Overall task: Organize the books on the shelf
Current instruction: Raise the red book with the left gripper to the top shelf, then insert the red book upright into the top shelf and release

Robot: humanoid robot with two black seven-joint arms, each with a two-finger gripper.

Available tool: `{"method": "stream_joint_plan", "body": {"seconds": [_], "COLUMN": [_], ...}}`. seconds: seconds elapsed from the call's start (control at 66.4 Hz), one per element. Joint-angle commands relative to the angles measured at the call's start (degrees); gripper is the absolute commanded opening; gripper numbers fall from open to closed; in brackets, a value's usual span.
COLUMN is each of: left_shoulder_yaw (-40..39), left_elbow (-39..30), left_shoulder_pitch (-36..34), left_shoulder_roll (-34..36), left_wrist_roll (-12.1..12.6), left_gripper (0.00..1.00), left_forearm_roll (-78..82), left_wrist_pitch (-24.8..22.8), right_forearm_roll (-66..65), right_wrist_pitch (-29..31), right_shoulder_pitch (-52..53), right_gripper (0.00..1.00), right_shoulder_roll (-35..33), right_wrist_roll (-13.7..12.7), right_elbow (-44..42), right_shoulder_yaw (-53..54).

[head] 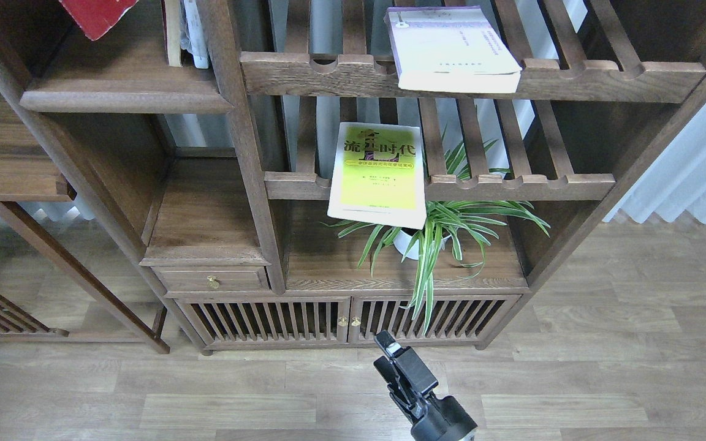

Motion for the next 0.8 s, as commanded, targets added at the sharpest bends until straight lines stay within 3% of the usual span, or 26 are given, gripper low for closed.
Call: {"method": "stream_joint_plan", "body": {"seconds": [0.0,0.482,0.783], "left_shoulder_yaw": [1.9,6.9,9.1], "left_elbow": [2.8,12.7,19.6], "left_shoulder_pitch": [-2.2,-10.3,-13.6], "left_shoulder_roll": [0.0,-1.5,-6.4], "left_wrist_roll": [0.1,0.0,-2.2], "left_gripper": [0.03,0.03,0.03], "left_forearm_roll": [0.8,0.9,0.9], "left_wrist_pitch": [0.0,0.0,0.0], "right_forearm_roll": [0.0,-0.1,-0.2], "right_wrist_pitch": [0.0,0.0,0.0], "right_shoulder_pitch": [0.0,0.0,0.0], "right_gripper": [0.99,0.99,0.99], "right_shoulder_roll": [0.0,0.0,0.0], "right_wrist_roll": [0.0,-0.1,-0.1], "right_elbow": [0.0,0.2,0.2], "right_shoulder_yaw": [0.1,0.0,-0.1]}}
